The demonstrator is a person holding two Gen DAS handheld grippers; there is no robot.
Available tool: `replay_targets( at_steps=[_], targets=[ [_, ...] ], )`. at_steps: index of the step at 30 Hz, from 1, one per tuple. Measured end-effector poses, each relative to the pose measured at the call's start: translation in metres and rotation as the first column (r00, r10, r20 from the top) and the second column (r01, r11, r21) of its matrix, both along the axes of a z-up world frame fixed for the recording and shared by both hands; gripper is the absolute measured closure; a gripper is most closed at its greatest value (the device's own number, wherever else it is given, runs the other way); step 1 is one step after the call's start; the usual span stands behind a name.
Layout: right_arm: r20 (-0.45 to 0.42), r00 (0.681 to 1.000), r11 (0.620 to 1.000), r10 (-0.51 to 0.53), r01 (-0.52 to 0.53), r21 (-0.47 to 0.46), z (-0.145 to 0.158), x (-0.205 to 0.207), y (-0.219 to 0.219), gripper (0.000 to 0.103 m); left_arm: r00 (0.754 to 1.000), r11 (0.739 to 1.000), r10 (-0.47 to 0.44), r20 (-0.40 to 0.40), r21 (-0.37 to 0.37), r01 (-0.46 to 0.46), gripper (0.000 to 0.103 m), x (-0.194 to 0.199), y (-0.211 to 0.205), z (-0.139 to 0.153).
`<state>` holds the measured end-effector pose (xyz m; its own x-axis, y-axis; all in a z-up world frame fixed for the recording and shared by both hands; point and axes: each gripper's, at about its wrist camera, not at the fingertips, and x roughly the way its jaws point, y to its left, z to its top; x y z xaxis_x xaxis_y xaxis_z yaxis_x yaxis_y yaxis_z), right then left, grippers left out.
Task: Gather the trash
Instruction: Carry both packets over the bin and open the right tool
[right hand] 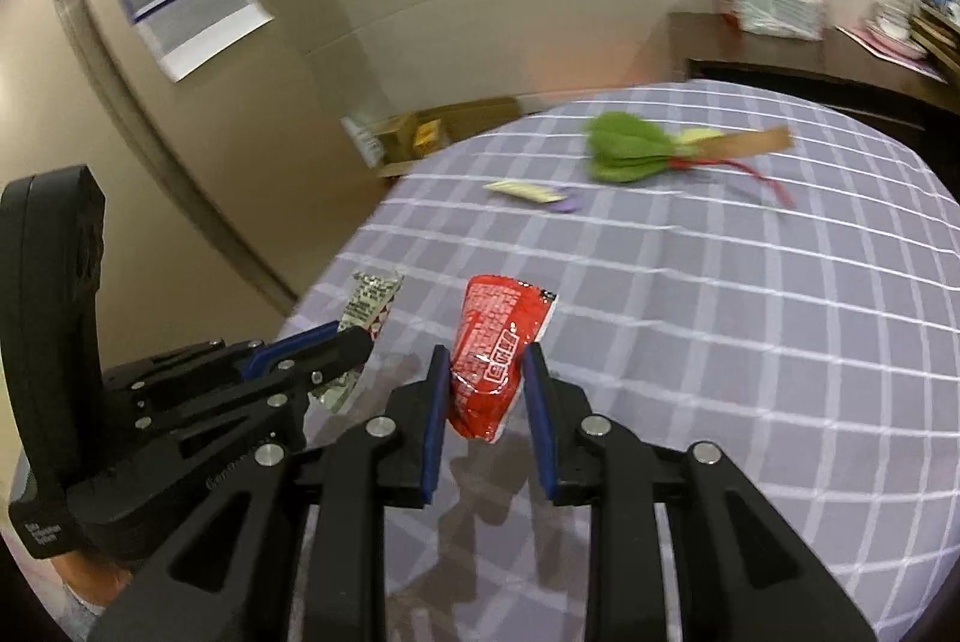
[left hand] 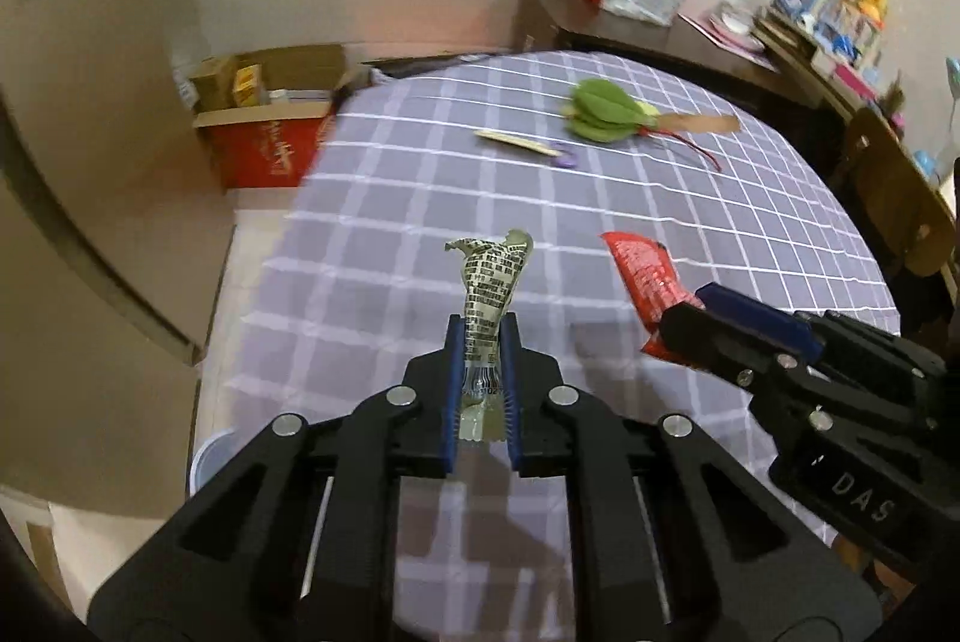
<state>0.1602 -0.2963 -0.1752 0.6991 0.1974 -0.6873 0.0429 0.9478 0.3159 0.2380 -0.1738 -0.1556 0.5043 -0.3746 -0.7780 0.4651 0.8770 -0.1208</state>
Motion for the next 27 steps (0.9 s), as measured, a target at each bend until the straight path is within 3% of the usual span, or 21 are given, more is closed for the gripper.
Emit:
replay_targets(
  at_steps=[9, 17, 27],
  targets=[
    [0.009, 0.987, 0.987, 0.16, -0.16, 0.002, 0.011, 0.011, 0.117, 0.078, 0.986, 0.985, 0.165, -0.002, -0.048, -0.165, 0.091, -0.018, 0.125, 0.011],
    [-0.019, 0.956, 0.956, 0.294, -0.294, -0.007, 0.006, 0.028, 0.213, 0.078, 0.947, 0.946, 0.32, -0.01, -0.045, -0.32, 0.091, -0.024, 0.227, -0.003],
    [-0.082, 0.911, 0.914, 0.405, -0.407, -0.002, -0.023, 0.05, 0.294, 0.078, 0.894, 0.894, 0.448, -0.007, 0.008, -0.448, 0.091, -0.025, 0.301, -0.028]
  ],
)
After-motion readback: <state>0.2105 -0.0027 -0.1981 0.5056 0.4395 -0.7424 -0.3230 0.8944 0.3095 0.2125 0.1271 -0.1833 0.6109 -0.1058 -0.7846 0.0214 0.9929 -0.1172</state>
